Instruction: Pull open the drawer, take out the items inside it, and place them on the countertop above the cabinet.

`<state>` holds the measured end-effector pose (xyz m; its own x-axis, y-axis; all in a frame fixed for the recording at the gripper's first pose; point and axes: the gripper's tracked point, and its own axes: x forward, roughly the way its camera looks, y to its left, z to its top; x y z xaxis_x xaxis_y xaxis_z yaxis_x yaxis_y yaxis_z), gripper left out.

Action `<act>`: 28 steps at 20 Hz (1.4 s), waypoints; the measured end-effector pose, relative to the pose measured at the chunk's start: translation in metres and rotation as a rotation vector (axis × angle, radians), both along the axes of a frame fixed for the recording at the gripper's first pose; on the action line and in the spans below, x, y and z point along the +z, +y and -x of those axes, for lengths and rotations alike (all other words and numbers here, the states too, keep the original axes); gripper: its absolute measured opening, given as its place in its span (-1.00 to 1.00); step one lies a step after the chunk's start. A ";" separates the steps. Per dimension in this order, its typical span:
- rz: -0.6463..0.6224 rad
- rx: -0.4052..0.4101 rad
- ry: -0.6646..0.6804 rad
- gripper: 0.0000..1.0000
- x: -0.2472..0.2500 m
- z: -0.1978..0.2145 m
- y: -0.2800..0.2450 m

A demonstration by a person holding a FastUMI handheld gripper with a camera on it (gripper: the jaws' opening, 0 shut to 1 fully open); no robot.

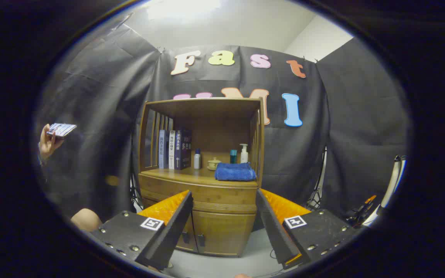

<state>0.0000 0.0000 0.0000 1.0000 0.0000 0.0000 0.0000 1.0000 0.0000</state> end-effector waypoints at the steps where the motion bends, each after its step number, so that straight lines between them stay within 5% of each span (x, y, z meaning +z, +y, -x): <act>1: 0.002 0.002 -0.001 0.96 0.001 0.000 0.001; 28: 0.001 0.040 0.036 0.96 -0.017 -0.020 0.018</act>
